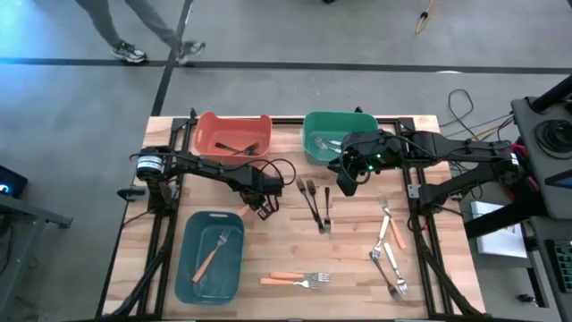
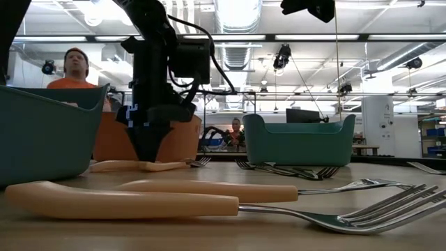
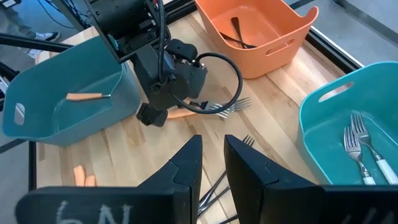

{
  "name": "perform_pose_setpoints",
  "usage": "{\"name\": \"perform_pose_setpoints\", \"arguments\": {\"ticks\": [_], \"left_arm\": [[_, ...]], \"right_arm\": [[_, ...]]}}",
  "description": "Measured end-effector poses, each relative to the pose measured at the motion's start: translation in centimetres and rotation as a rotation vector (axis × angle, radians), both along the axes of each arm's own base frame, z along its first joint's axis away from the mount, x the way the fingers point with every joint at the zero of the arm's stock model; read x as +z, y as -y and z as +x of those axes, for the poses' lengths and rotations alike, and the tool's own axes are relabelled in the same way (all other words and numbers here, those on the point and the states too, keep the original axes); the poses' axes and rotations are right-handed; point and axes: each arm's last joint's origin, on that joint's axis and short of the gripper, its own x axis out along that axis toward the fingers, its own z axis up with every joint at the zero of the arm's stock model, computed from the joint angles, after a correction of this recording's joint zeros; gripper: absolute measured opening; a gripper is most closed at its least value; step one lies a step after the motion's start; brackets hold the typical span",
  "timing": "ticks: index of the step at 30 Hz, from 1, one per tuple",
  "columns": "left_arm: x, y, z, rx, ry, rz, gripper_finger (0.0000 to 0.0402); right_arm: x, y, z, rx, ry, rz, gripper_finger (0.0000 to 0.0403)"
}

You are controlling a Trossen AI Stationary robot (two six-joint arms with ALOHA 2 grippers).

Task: Sort silverware by color (type)
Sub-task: Put the orange fork into the blue-green bin

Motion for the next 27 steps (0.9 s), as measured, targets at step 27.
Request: {"name": "perform_pose_setpoints", "arguments": {"ticks": [27], "left_arm": [[10.5, 0.4, -0.1, -0.027, 0.279, 0.09, 0.0028]], "right_arm": [[0.1, 0.0, 0.1, 0.003, 0.009, -0.004, 0.0059]]}}
